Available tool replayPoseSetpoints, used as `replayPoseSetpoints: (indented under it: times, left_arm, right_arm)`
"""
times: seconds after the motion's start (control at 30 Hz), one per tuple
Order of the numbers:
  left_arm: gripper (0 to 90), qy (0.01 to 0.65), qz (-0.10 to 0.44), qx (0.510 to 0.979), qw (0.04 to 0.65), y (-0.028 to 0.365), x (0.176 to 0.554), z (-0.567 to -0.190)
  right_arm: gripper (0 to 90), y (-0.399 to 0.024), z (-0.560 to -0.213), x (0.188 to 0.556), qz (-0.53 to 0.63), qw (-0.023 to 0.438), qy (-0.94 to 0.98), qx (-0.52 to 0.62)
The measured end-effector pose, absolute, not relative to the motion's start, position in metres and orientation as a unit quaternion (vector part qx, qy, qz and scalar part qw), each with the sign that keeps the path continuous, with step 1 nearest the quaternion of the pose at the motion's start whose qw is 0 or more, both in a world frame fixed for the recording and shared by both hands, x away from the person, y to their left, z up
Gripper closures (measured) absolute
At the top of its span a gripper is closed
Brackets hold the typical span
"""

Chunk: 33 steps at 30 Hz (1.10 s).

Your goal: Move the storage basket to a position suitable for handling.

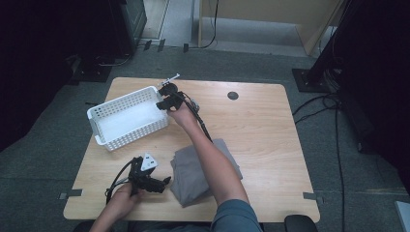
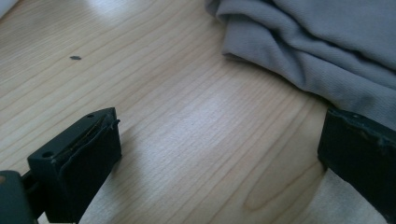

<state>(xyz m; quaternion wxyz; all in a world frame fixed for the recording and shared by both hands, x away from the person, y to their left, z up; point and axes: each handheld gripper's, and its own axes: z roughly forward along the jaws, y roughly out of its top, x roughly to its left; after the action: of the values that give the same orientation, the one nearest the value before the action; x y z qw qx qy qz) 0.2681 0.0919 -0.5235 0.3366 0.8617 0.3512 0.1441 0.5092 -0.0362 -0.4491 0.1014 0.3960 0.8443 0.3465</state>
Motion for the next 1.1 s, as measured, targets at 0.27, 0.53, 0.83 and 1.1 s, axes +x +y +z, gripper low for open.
replayPoseSetpoints:
  times: [0.27,0.53,0.83,1.1]
  left_arm:
    - [0.0,0.357,0.145,0.859,0.338,0.090,0.268,-0.524]
    - [0.0,0.359,0.145,0.858,0.337,0.090,0.268,-0.524]
    - [0.0,0.360,0.145,0.858,0.336,0.090,0.268,-0.523]
    - [0.0,0.362,0.146,0.858,0.334,0.089,0.268,-0.523]
  right_arm:
    - [76.9,-0.038,-0.452,0.514,0.315,0.104,0.831,0.447]
    - [79.9,-0.058,-0.449,0.518,0.293,0.111,0.818,0.482]
    - [79.8,-0.112,-0.449,0.514,0.297,0.126,0.786,0.527]
    - [79.8,-0.182,-0.451,0.504,0.291,0.139,0.750,0.577]
